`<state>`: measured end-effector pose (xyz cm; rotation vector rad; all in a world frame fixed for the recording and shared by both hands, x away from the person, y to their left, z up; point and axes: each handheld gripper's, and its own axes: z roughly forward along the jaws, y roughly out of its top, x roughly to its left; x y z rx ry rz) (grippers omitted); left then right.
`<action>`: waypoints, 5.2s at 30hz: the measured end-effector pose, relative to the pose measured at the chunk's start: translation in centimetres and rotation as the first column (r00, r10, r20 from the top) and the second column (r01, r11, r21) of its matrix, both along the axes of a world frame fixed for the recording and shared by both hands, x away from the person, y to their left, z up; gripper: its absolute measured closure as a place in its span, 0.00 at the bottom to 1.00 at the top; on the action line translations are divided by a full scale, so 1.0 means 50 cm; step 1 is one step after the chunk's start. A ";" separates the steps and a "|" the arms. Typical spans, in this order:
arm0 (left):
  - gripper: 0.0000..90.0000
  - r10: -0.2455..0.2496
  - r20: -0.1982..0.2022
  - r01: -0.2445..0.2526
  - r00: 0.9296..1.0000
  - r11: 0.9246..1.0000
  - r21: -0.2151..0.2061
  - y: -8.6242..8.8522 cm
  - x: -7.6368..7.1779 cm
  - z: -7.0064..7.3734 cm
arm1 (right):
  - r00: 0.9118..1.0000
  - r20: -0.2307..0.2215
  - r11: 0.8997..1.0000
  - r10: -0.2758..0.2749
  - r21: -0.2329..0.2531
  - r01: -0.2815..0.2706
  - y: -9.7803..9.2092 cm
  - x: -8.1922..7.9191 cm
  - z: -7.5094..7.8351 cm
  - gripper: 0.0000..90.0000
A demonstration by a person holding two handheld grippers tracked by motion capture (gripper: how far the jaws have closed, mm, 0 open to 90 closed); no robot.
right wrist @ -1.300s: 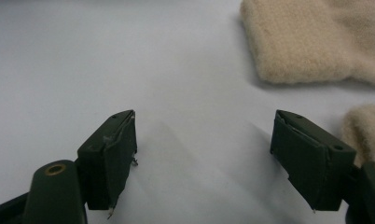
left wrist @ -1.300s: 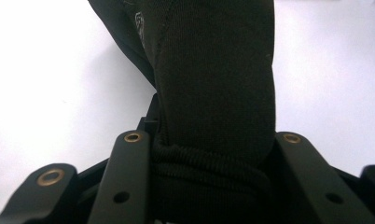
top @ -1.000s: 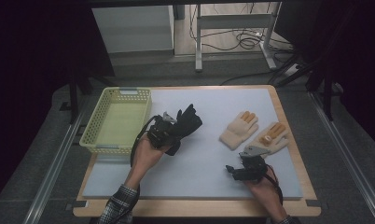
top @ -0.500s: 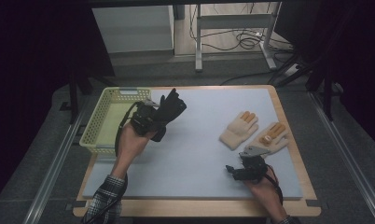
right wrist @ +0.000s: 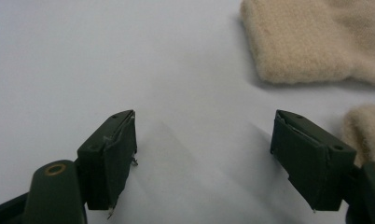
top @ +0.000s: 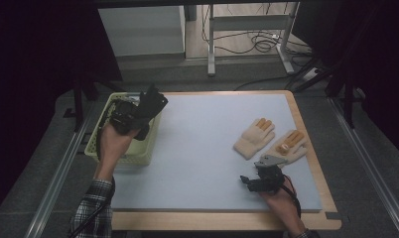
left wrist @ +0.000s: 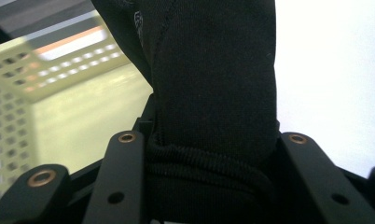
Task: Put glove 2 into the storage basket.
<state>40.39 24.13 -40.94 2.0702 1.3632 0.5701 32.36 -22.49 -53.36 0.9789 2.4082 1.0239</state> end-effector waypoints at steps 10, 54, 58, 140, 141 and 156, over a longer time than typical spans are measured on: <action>0.66 0.115 -0.068 -0.115 0.991 0.993 0.010 0.107 0.030 -0.040 | 1.000 -0.001 1.000 0.000 0.000 0.000 0.000 0.000 0.000 0.25; 0.08 0.215 -0.376 -0.190 0.901 0.976 0.103 0.188 0.115 -0.157 | 1.000 -0.001 1.000 0.000 0.000 0.000 0.000 0.000 0.000 0.25; 0.07 0.186 -0.348 -0.189 0.919 0.982 0.025 0.203 0.099 -0.142 | 1.000 -0.001 1.000 -0.001 0.000 0.001 0.000 0.000 0.000 0.25; 0.00 -0.362 0.072 0.366 0.929 0.929 -0.054 -0.155 -0.197 -0.217 | 1.000 -0.001 1.000 -0.001 -0.003 0.001 0.000 -0.001 0.000 0.24; 0.00 -0.364 0.053 0.367 0.930 0.928 -0.059 -0.157 -0.198 -0.223 | 1.000 -0.002 1.000 -0.002 -0.002 0.002 0.000 -0.001 0.000 0.24; 0.00 -0.371 -0.011 0.369 0.929 0.926 -0.078 -0.169 -0.204 -0.281 | 1.000 -0.002 1.000 -0.002 -0.002 0.002 0.000 -0.001 0.000 0.24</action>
